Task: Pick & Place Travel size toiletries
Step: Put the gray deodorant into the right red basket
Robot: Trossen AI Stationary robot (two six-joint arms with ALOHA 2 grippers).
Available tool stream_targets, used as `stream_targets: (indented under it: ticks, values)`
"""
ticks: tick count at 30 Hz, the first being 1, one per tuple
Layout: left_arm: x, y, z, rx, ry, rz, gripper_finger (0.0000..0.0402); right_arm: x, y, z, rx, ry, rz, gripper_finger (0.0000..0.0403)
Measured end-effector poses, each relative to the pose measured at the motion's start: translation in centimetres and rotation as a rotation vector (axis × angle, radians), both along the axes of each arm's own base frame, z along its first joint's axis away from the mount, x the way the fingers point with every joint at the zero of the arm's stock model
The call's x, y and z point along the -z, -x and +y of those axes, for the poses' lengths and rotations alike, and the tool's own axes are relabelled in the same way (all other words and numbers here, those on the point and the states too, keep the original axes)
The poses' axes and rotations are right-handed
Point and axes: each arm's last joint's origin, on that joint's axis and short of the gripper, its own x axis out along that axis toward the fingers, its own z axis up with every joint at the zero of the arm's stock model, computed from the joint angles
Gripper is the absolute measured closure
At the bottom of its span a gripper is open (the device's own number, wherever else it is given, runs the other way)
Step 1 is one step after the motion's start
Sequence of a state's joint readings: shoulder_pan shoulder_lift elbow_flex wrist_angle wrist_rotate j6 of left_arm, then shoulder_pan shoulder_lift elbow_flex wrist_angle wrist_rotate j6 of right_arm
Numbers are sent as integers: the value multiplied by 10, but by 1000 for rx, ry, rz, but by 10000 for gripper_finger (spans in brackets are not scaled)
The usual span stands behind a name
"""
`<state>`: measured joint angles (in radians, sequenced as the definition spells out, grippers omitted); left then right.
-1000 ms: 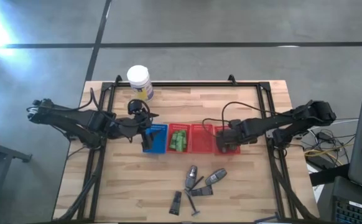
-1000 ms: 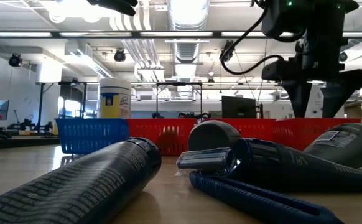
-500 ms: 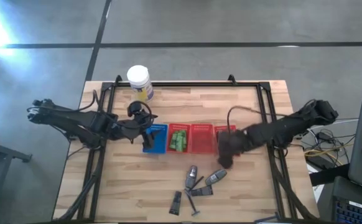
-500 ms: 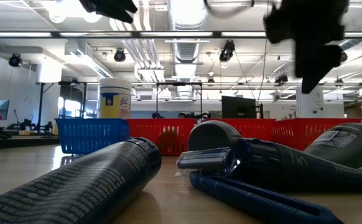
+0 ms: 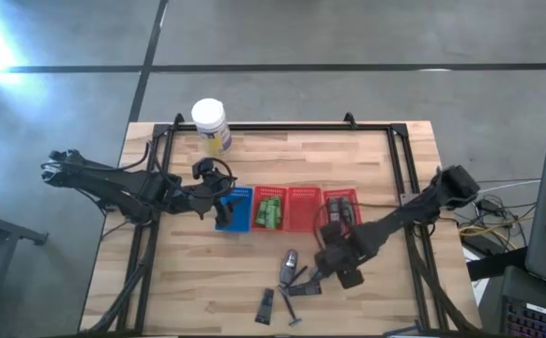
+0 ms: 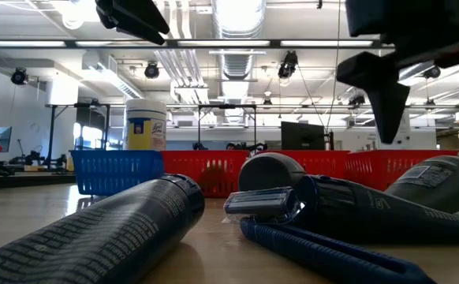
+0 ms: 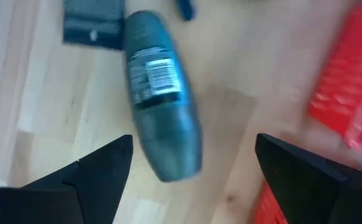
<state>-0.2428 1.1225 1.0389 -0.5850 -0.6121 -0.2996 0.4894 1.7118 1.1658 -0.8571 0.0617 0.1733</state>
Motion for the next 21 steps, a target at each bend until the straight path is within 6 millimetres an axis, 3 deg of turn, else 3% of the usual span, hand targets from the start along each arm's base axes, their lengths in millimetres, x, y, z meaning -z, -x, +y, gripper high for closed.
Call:
stream_targets:
  ticks: [4,14,21]
  values:
    - [0,0,0,0,0,0,115,17,-11,8,-86,11,58,81]
    - [0,0,0,2,-2,3,115,42,-17,11,-101,9,110,114]
    - [1,1,0,5,-9,14,115,46,-14,10,-10,-55,158,190]
